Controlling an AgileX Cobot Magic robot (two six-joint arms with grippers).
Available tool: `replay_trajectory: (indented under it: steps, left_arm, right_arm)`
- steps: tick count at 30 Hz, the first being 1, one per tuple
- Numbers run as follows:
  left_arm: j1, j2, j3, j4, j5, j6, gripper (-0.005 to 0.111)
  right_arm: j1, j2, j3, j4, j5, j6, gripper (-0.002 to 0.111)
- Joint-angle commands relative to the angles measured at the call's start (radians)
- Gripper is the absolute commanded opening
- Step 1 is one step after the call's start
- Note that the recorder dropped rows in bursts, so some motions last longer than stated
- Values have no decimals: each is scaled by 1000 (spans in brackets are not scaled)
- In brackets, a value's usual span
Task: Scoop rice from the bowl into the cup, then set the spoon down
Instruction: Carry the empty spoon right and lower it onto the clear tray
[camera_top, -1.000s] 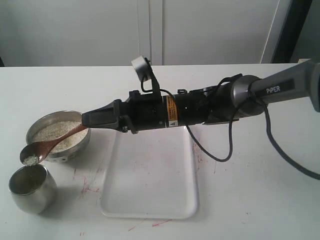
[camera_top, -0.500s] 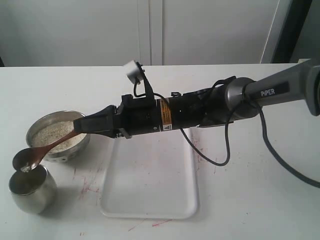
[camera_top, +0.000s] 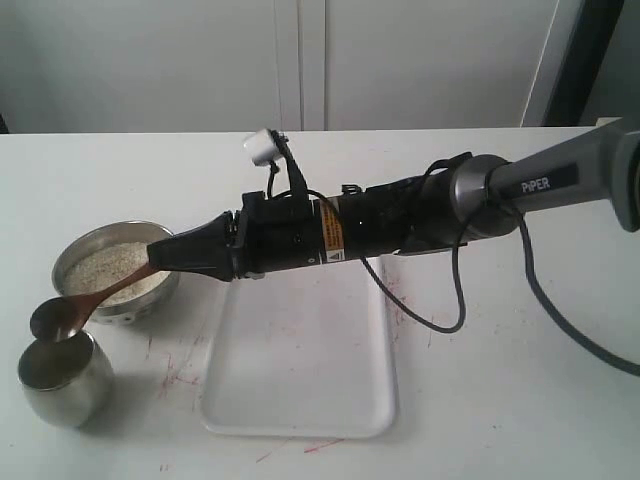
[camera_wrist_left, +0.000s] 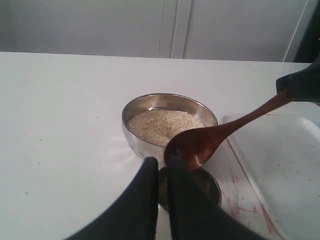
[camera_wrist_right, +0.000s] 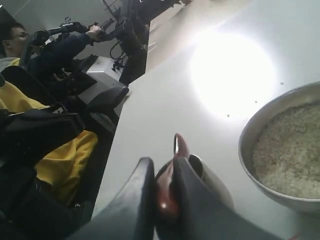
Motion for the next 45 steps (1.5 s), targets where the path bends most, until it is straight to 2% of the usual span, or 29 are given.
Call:
replay_trajectory:
  steps: [1,19,26,36,41,45]
  left_arm:
    - [1,-4,-3,-9,3,-2,14]
    - [1,-4,-3,-9,3,-2,14]
    - [1,-4,-3,-9,3,-2,14]
    - [1,-4,-3,-9,3,-2,14]
    - [1,-4,-3,-9,3,-2,14]
    - [1,-4,-3,-9,3,-2,14]
  right_arm:
    - [2,-3,1,1,-15,23,0]
    - [2,-3,1,133,-15,714,0]
    - [-6,-15,3,215,44,742,0]
    - [-42,-208,127,225,330,640,0]
    - [-48,-308,161,86,421,625,0]
    - [-82,-353,162,-61,374,644,0]
